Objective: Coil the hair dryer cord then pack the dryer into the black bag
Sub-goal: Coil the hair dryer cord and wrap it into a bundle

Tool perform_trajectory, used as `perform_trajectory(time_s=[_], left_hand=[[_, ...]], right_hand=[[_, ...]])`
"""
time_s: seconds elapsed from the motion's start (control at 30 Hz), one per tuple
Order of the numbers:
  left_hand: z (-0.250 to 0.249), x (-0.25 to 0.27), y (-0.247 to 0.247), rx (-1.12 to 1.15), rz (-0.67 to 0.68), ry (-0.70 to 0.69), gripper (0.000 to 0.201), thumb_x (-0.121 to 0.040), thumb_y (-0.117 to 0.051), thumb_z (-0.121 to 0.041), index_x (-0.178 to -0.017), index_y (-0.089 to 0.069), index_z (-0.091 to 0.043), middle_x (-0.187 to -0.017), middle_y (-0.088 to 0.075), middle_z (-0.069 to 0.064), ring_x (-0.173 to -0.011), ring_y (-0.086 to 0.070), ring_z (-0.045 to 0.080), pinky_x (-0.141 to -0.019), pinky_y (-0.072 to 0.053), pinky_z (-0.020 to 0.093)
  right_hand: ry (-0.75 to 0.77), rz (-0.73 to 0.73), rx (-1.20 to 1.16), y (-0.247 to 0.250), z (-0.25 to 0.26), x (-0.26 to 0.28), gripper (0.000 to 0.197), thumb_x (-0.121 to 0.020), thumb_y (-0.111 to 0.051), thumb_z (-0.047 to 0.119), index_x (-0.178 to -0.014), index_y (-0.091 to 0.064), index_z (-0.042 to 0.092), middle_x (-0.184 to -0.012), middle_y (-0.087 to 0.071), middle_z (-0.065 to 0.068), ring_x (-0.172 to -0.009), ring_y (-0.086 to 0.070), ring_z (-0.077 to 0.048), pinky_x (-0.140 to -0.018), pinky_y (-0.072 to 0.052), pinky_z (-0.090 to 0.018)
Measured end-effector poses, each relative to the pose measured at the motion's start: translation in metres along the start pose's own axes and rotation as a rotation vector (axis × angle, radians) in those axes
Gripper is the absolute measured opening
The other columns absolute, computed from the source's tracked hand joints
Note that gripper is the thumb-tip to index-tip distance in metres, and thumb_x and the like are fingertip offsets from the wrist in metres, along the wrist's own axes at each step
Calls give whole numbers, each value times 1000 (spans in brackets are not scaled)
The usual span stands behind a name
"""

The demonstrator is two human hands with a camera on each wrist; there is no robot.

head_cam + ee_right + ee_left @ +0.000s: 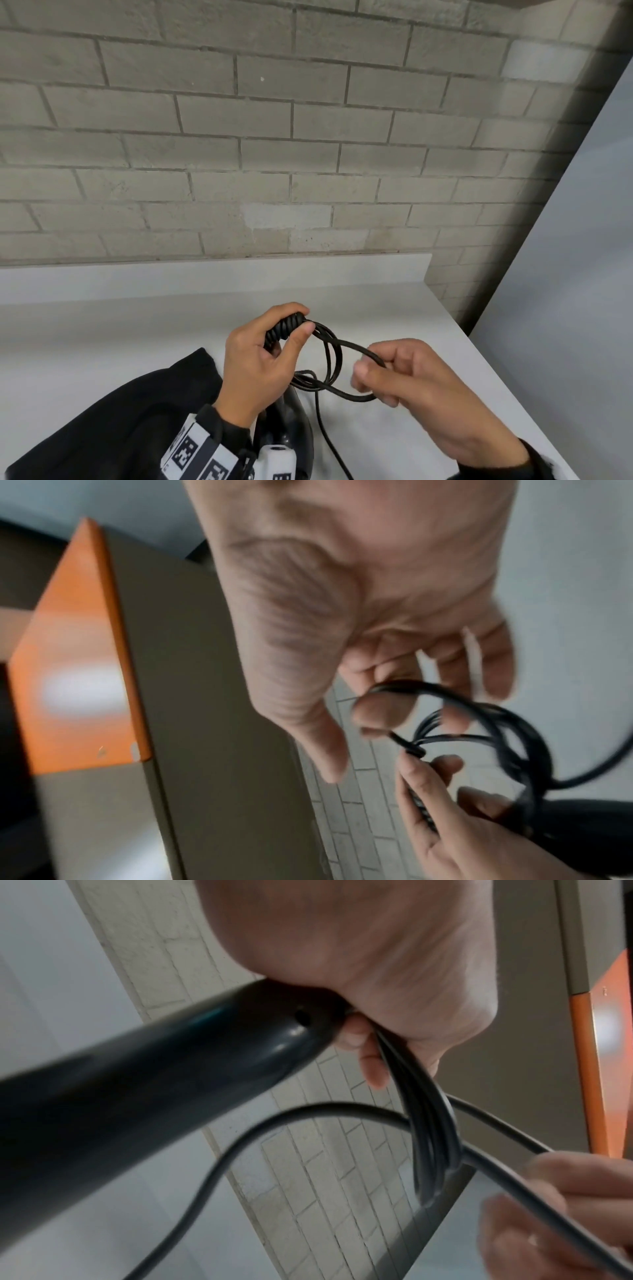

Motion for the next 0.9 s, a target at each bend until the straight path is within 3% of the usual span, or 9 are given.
perform_trajectory(time_s=[0.1, 0.27, 0.37, 0.47, 0.53, 0.6, 0.67, 0.77, 0.9], left_hand=[[5, -1, 7, 16, -14, 28, 21, -85, -68, -44, -101, -72, -32, -80, -72, -5, -54, -59, 40, -51, -52, 51], [15, -3, 22, -20, -64, 65, 21, -83, -67, -46, -98, -72, -32, -79, -72, -6, -56, -61, 35, -55, -50, 46], [19, -4, 28, -43, -66, 70, 22, -83, -67, -48, -98, -72, -33, -79, -72, -9, -58, -63, 32, -58, -51, 44], [17, -4, 26, -29, -71, 73, 22, -83, -67, -47, -99, -72, -32, -81, -73, -9, -59, -64, 34, -58, -52, 47], [18, -4, 25, -27, -80, 74, 22, -83, -67, -47, -99, -72, -33, -82, -73, -10, -59, -64, 34, -58, -53, 49], [19, -4, 23, -42, -70, 70, 22, -83, -67, -47, -99, -72, -33, -84, -73, -12, -58, -64, 33, -57, -53, 47], [16, -3, 21, -60, -56, 59, 23, -83, -67, -48, -98, -73, -32, -84, -72, -12, -55, -62, 30, -53, -52, 44], [13, -3, 16, -99, -53, 46, 25, -83, -66, -50, -97, -73, -31, -80, -71, -10, -49, -57, 25, -50, -49, 38], [16, -4, 20, -96, -81, 62, 27, -82, -65, -51, -98, -73, -31, -82, -71, -11, -51, -59, 25, -53, -50, 38]], right_hand=[[104, 57, -326, -3, -17, 8, 42, -71, -84, 31, -85, -60, -1, -55, -54, 0, -69, -60, -27, -80, -50, -33], [-167, 253, -193, 2, -46, 28, 46, -77, -80, 36, -74, -53, 0, -48, -33, -3, -39, -26, -8, -42, -23, -17], [-83, 317, 28, 23, -55, 34, 40, -84, -69, 26, -65, -42, 3, -53, -31, -7, -48, -29, -15, -49, -22, -21], [82, 288, -337, 37, -54, 41, 14, -95, -51, 0, -82, -46, -2, -68, -47, -7, -77, -58, -29, -79, -44, -43], [57, 224, -612, 57, -62, 47, 14, -100, -30, -10, -98, -43, -6, -82, -48, -11, -100, -62, -32, -101, -39, -39], [-16, 193, -484, 57, -85, 43, 12, -102, -46, 6, -92, -53, 7, -75, -50, -8, -77, -61, -21, -79, -47, -25], [-162, 158, -173, 66, -105, 49, 22, -93, -62, 20, -71, -57, 19, -59, -42, 0, -51, -39, -11, -52, -31, -17], [-237, 247, 78, 71, -104, 64, 29, -86, -62, 28, -61, -53, 20, -55, -33, 7, -51, -25, -9, -52, -17, -18], [-312, -13, 250, 101, -106, 96, 60, -70, -75, 60, -55, -41, 12, -56, -27, -10, -52, -22, -19, -54, -15, -27]])
Point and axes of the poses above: each hand's wrist, its own x-axis away from the middle knuckle, its own y-axis out of the back of the hand, z = x × y, the point moved 7 cm from there along -x, towards the middle knuckle
